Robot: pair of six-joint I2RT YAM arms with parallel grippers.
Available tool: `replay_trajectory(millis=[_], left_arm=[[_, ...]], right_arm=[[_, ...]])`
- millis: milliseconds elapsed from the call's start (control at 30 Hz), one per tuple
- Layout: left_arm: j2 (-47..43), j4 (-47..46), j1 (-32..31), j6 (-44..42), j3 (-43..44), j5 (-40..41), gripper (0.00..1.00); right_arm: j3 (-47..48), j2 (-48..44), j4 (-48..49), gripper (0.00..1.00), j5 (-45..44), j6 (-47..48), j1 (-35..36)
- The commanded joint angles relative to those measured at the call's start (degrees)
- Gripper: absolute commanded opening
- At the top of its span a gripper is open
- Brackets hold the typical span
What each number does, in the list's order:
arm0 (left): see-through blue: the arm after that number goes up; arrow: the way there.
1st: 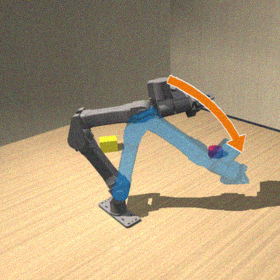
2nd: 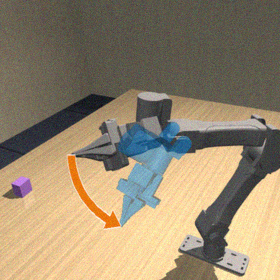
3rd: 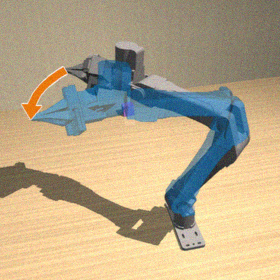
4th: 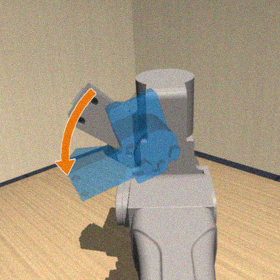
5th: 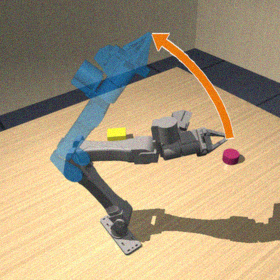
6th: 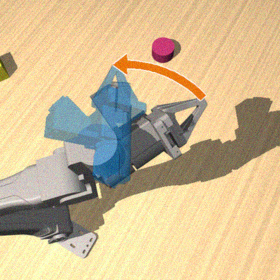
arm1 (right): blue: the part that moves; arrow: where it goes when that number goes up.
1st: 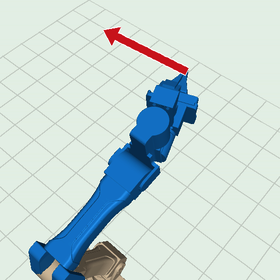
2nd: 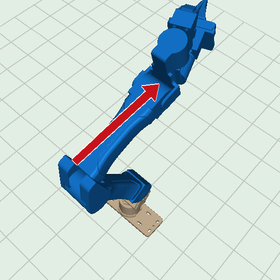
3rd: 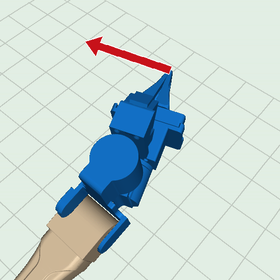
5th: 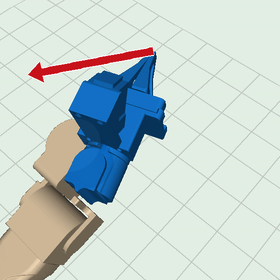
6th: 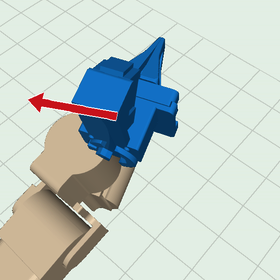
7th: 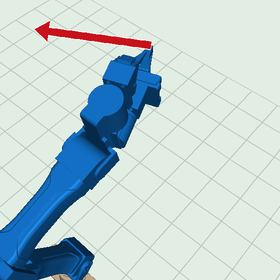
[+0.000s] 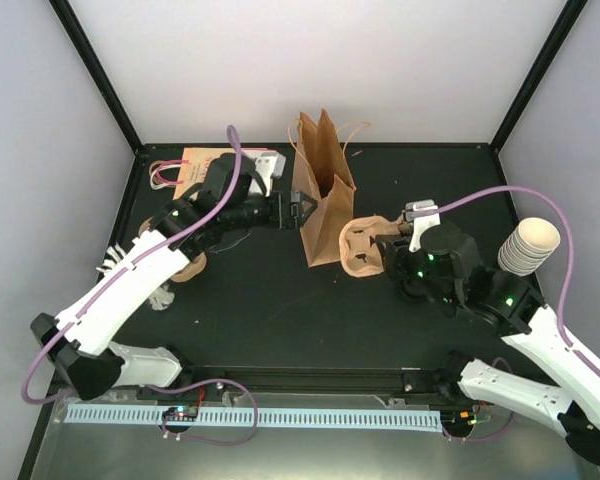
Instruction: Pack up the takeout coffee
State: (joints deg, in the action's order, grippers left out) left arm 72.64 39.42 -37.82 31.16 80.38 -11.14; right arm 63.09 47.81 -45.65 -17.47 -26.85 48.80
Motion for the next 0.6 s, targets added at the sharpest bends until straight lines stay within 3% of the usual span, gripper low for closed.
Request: replay_trajectory(millis=[0,567], left_arm=[[4.46,0.26,-3.31,1.43,7.19,7.45,0.99],[18.07,6.04,-8.04,4.28,23.99,18.95,0.98]], right_arm=[[0.53,-2.63,-0.80,0.48,-4.21,1.00,0.15],[-2.90,-9.91,-0.46,0.47,-8.29,1.02,0.15]])
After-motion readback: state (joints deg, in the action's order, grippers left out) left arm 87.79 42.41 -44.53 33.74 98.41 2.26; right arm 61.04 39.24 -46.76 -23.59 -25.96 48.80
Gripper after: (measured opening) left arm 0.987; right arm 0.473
